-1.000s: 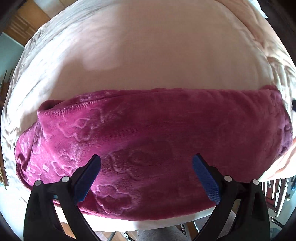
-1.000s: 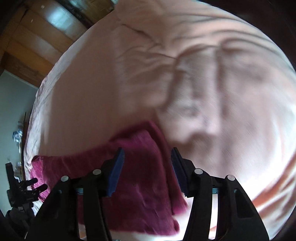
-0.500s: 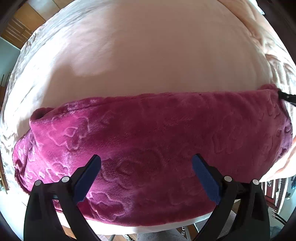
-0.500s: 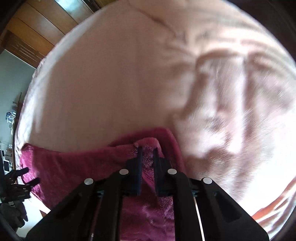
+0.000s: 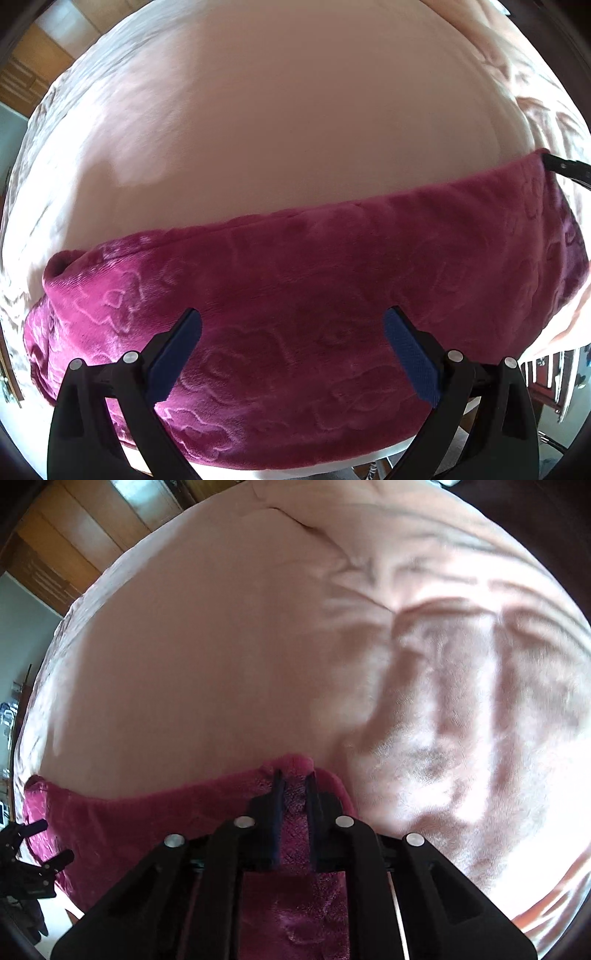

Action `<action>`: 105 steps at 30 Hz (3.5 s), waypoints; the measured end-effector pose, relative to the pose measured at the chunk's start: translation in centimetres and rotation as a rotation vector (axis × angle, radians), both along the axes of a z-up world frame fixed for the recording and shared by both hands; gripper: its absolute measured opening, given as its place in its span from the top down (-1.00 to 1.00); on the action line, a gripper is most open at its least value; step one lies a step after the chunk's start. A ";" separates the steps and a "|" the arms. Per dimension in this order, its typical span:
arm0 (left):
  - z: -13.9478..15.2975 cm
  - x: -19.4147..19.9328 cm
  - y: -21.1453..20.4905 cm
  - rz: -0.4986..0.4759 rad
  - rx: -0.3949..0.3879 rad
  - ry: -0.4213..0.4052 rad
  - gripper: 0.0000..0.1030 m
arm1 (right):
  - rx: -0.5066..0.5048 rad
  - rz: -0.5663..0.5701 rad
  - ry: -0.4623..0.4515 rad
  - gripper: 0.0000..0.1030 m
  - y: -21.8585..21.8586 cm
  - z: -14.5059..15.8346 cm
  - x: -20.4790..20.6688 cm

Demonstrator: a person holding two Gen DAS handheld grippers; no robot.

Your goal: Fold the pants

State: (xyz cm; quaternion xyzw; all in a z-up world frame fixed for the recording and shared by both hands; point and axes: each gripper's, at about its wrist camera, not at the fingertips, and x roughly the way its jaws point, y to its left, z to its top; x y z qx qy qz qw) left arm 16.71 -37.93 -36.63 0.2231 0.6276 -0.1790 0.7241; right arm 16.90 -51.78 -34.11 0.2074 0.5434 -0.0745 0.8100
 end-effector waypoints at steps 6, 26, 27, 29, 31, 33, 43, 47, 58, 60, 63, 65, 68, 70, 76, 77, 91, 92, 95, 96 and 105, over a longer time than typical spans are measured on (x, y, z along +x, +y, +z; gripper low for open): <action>-1.3 0.0 -1.4 -0.017 -0.003 0.024 -0.90 | 0.057 -0.075 -0.051 -0.10 -1.9 2.8 -4.9; 1.1 -1.9 -6.8 -0.126 -0.070 0.032 -0.90 | 0.324 -0.262 0.017 -0.08 -0.1 -4.1 -11.0; 1.6 -2.0 -7.0 -0.123 -0.083 0.040 -0.90 | 0.326 -0.257 0.013 0.01 0.2 -4.1 -10.9; 2.0 -2.2 -7.3 -0.114 -0.114 0.061 -0.90 | 0.308 -0.248 0.004 0.31 0.6 -3.6 -11.0; 2.2 -2.4 -7.6 -0.110 -0.141 0.080 -0.90 | 0.294 -0.242 -0.010 0.44 1.0 -2.7 -11.4; 2.6 -2.5 -8.3 -0.109 -0.173 0.102 -0.90 | 0.252 -0.216 -0.028 0.49 1.9 -1.1 -11.7; 5.4 -1.5 -12.6 -0.105 -0.355 0.211 -0.90 | -0.153 0.086 -0.135 0.52 12.7 7.3 -9.0; 6.7 -0.1 -13.3 -0.078 -0.449 0.289 -0.90 | -0.272 0.184 -0.179 0.52 16.8 8.9 -8.4; 7.6 1.0 -15.8 -0.177 -0.494 0.442 -0.90 | -0.383 0.356 -0.233 0.52 23.6 8.9 -8.7; 6.8 0.8 -16.5 -0.184 -0.491 0.473 -0.90 | -0.392 0.384 -0.245 0.52 24.5 8.9 -8.7; 5.8 0.4 -17.0 -0.201 -0.466 0.516 -0.90 | -0.385 0.411 -0.255 0.52 25.1 8.8 -8.6; 4.9 0.1 -17.1 -0.208 -0.429 0.528 -0.90 | -0.380 0.437 -0.261 0.52 25.9 8.9 -8.5; 3.8 -0.2 -17.0 -0.204 -0.398 0.561 -0.90 | -0.376 0.480 -0.270 0.52 27.3 9.0 -8.5; 3.5 -0.2 -16.8 -0.214 -0.380 0.570 -0.90 | -0.365 0.507 -0.273 0.52 28.4 9.0 -8.4; 2.5 0.1 -15.2 -0.241 -0.293 0.579 -0.90 | -0.349 0.540 -0.278 0.52 31.3 9.2 -7.9; 2.3 0.4 -14.7 -0.234 -0.286 0.579 -0.90 | -0.349 0.540 -0.278 0.52 31.7 9.2 -7.9; 3.3 3.8 0.1 -0.037 -0.458 0.540 0.61 | -0.223 0.542 -0.267 0.28 39.4 12.1 -8.5; 3.8 3.6 1.3 -0.032 -0.476 0.532 0.62 | -0.180 0.544 -0.268 0.18 39.4 12.5 -8.6; 5.1 3.7 5.3 -0.005 -0.526 0.504 0.63 | -0.048 0.542 -0.274 0.05 39.5 13.9 -9.0; 5.3 3.8 6.7 0.010 -0.540 0.499 0.63 | -0.003 0.546 -0.274 0.03 39.4 14.3 -9.4; 5.4 4.6 19.1 0.103 -0.539 0.433 0.62 | 0.060 0.473 -0.209 0.00 39.0 14.2 -9.5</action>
